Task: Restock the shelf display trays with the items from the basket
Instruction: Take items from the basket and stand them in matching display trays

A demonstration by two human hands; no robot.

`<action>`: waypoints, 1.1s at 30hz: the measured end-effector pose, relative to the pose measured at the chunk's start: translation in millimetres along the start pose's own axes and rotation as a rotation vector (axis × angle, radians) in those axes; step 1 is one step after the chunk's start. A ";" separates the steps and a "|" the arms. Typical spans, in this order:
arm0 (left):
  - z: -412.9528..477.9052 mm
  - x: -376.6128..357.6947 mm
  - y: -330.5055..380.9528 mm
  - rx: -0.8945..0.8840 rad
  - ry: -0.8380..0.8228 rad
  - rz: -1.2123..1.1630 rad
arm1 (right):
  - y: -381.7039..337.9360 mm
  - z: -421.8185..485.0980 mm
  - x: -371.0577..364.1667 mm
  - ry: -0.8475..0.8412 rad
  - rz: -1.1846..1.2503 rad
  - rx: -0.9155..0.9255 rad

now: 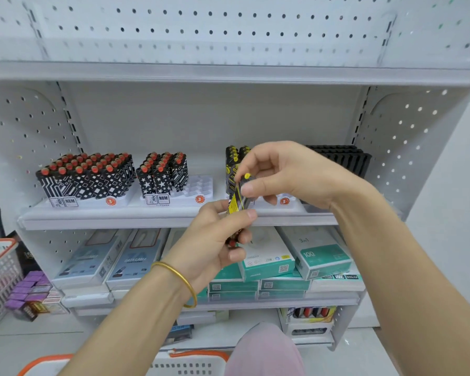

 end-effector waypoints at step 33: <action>-7.9 11.0 1.8 -0.003 0.042 -0.218 | 1.1 20.5 -0.1 0.821 -0.888 0.037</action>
Point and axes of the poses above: each hand's wrist, its own z-axis towards the middle knuckle, its own x-axis out of the back of the hand, y = z × x, the point moved 6 cm from there along z, towards the middle knuckle, and after that the axes turned 8 degrees about -x, right-handed, at the moved point
